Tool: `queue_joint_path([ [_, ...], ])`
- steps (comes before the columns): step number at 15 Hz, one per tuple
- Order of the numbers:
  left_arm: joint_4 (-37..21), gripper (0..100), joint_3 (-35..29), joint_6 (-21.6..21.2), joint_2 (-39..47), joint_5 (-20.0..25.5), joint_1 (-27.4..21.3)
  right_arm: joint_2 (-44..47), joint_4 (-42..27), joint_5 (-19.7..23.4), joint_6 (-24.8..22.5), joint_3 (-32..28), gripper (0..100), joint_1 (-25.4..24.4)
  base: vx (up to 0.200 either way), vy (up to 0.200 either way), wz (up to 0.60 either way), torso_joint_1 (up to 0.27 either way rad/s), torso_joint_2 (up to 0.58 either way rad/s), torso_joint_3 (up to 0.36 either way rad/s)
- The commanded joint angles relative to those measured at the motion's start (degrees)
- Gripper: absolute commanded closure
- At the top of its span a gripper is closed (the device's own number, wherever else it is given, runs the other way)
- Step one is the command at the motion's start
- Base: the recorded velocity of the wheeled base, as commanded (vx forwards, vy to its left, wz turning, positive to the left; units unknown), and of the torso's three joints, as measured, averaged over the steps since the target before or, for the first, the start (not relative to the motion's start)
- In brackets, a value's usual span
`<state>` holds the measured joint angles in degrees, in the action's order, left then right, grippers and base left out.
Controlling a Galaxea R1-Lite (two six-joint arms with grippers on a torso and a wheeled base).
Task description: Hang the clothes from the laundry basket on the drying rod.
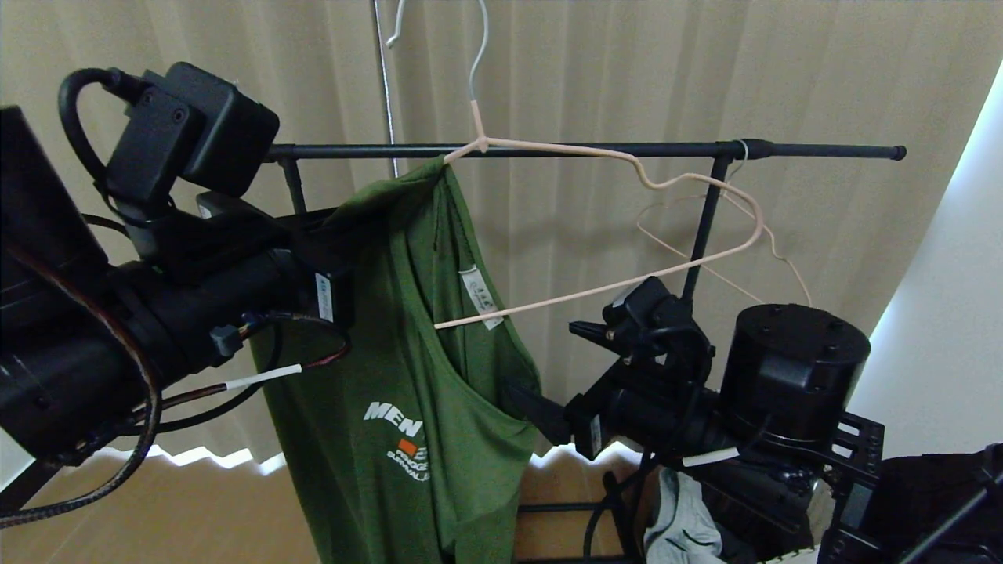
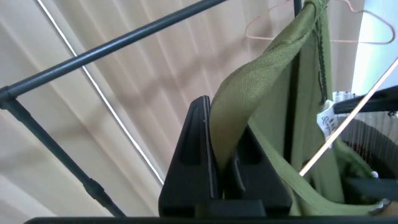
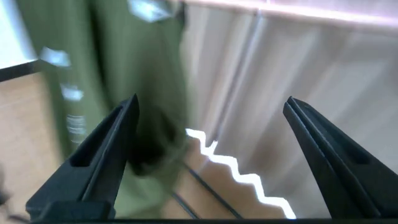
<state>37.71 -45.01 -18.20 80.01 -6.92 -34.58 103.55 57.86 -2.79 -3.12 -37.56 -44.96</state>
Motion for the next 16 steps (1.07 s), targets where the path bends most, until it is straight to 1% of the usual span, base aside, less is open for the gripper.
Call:
queue_joint_path([
  [1,0.0,100,0.4,0.0,-1.3,0.0,0.0,1.7,0.1,-0.2,0.0,0.2,0,0.3,0.0,0.0,0.0,0.0,0.0,0.0],
  [4,0.0,100,0.4,0.1,-1.2,0.2,0.0,2.5,-0.3,-0.8,-0.1,0.6,0,1.5,0.0,0.0,0.0,0.0,0.0,0.0],
  [5,0.0,100,0.4,0.1,-1.1,0.2,0.0,2.5,-0.5,-1.7,-0.1,0.8,0,1.6,0.0,0.0,0.0,0.0,0.0,0.0],
  [6,-0.1,100,0.2,-0.1,-0.8,0.1,0.5,2.0,-0.9,-4.7,-0.1,2.1,0,1.9,0.0,0.0,0.0,0.0,0.0,0.0],
  [7,-0.1,100,0.3,-0.4,-0.8,0.0,1.0,1.7,-0.9,-5.7,-0.1,2.8,0,2.3,0.0,0.0,0.0,0.0,0.0,0.0],
  [8,-0.2,100,0.8,-1.1,-0.5,0.0,3.8,-0.2,-0.9,-7.4,-0.2,4.8,0,4.9,0.0,0.0,0.0,0.0,0.0,0.0],
  [11,-0.1,100,2.3,-6.1,-0.7,0.0,7.4,-3.2,-1.9,-7.4,-0.3,6.3,0,10.9,0.0,0.0,0.0,0.0,0.0,0.0],
  [12,-0.1,100,4.1,-7.8,-1.0,0.1,8.7,-4.5,-3.7,-7.4,-0.4,5.2,0,14.3,0.0,0.0,0.0,0.0,0.0,0.0],
  [13,-0.1,100,5.6,-9.0,-1.0,0.1,8.7,-5.2,-5.0,-7.4,-0.4,3.2,0,16.7,0.0,0.0,0.0,0.0,0.0,0.0],
  [15,-0.1,100,7.4,-10.5,-1.0,0.1,9.4,-6.2,-7.7,-7.4,-0.4,-0.1,0,18.9,0.0,0.0,0.0,0.0,0.0,0.0],
  [16,-0.2,100,7.8,-11.3,-0.7,0.0,10.6,-6.4,-8.5,-7.3,-0.4,-0.9,0,19.3,0.0,0.0,0.0,0.0,0.0,0.0],
])
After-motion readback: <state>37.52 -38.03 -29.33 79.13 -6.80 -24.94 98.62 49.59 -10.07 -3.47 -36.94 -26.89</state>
